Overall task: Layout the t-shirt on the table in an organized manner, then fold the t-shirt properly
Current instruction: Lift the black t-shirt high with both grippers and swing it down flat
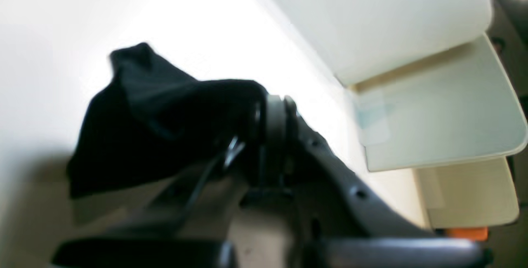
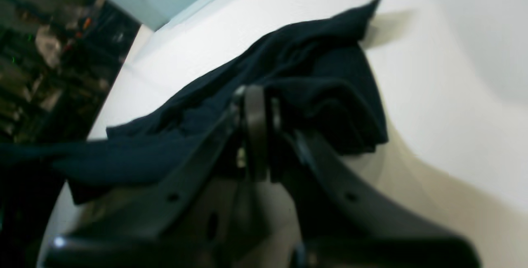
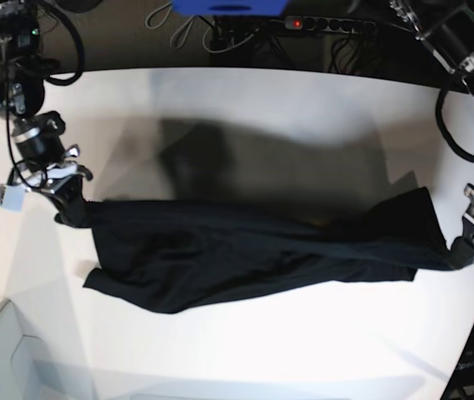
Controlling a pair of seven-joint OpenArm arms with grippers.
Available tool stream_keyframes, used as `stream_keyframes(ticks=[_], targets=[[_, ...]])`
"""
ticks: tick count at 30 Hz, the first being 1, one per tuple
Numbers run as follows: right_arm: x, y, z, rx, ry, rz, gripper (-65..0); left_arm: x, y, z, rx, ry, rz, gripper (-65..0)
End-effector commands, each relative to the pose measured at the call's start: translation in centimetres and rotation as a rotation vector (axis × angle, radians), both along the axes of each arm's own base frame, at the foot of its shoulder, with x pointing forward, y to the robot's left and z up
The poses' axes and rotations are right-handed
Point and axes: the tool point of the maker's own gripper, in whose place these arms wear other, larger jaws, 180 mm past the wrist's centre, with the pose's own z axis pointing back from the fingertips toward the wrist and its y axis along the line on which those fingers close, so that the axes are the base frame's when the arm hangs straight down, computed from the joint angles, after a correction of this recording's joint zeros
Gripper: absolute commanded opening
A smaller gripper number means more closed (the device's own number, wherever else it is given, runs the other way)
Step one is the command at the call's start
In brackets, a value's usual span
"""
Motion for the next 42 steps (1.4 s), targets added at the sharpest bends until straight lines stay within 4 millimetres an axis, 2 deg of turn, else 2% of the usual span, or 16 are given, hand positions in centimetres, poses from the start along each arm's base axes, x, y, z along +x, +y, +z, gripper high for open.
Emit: stream_keyframes(ticks=[1, 4, 10, 15, 19, 21, 23, 26, 29, 32, 35, 37, 39, 40, 42], targets=[[0.9, 0.1, 2.1, -0.009, -0.053, 0.023, -65.0, 1.0, 0.0, 2.7, -0.031, -0.082, -0.006, -64.8], [2.2, 0.6, 3.0, -0.027, -0.046, 0.065, -65.0, 2.7, -1.8, 4.6, -0.025, -0.129, -0.058, -64.8], [5.6, -0.1, 6.3, -0.049, -0.121, 0.065, -65.0, 6.3, -5.3, 9.3, 0.083, -0.216, -0.164, -64.8], [10.2, -1.6, 9.6, -0.021, -0.208, 0.008, -65.0, 11.1, -7.0, 12.6, 0.128, -0.24, -0.201, -64.8], [14.3, -3.3, 12.1, -0.001, -0.25, -0.037, -65.0, 15.8, -8.3, 15.9, 0.097, -0.248, -0.234, -64.8], [16.2, -3.7, 14.3, -0.002, -0.287, -0.045, -65.0, 17.9, -9.5, 17.5, 0.106, -0.258, -0.246, -64.8], [17.4, -5.1, 16.3, -0.011, -0.316, -0.072, -65.0, 19.5, -10.5, 19.7, 0.123, -0.294, -0.243, -64.8], [18.8, -6.3, 20.3, -0.027, -0.382, -0.09, -65.0, 20.6, -11.4, 23.4, 0.148, -0.373, -0.227, -64.8], [19.1, -7.7, 23.7, -0.052, -0.44, -0.11, -65.0, 20.5, -12.0, 27.2, 0.167, -0.448, -0.228, -64.9], [18.7, -8.0, 25.0, -0.053, -0.472, -0.117, -65.0, 20.1, -12.2, 28.6, 0.173, -0.479, -0.234, -64.9], [16.9, -8.4, 23.1, -0.055, -0.457, -0.127, -65.0, 18.5, -13.1, 29.7, 0.178, -0.504, -0.291, -64.9], [15.9, -8.2, 21.1, -0.044, -0.429, -0.126, -65.0, 18.2, -13.0, 27.3, 0.175, -0.45, -0.32, -64.9], [14.9, -7.2, 17.8, -0.003, -0.381, -0.123, -65.0, 17.7, -12.9, 24.7, 0.162, -0.4, -0.352, -64.9], [14.4, -7.2, 16.3, 0.01, -0.356, -0.133, -65.0, 17.3, -13.0, 23.5, 0.155, -0.382, -0.367, -64.9], [13.1, -7.7, 12.9, 0.043, -0.304, -0.17, -65.0, 16.3, -12.8, 19.9, 0.137, -0.324, -0.393, -64.9]])
